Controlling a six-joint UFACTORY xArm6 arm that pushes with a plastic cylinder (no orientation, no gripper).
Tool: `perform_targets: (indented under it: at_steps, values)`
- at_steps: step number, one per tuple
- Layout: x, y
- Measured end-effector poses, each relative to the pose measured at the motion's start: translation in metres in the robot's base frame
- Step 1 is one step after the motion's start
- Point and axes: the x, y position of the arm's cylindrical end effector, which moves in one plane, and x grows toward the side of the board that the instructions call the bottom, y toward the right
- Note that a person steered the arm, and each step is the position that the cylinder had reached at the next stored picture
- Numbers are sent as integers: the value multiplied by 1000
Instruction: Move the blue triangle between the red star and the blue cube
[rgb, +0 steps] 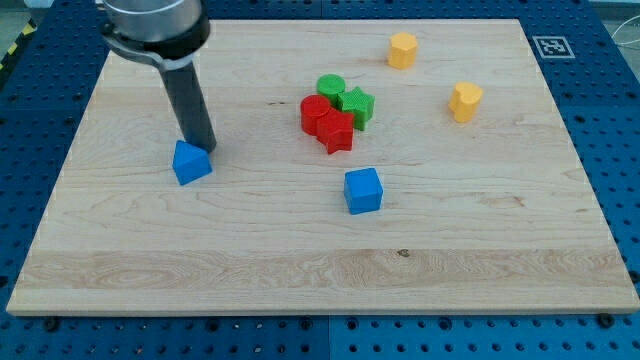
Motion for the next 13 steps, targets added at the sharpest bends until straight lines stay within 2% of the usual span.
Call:
perform_targets:
  at_steps: [1, 3, 4, 6, 8, 9, 11, 13]
  values:
    - [1, -2]
    - [-44, -69]
    - [-20, -75]
    - [27, -57]
    - [35, 18]
    - [38, 26]
    - [40, -6]
    - [15, -18]
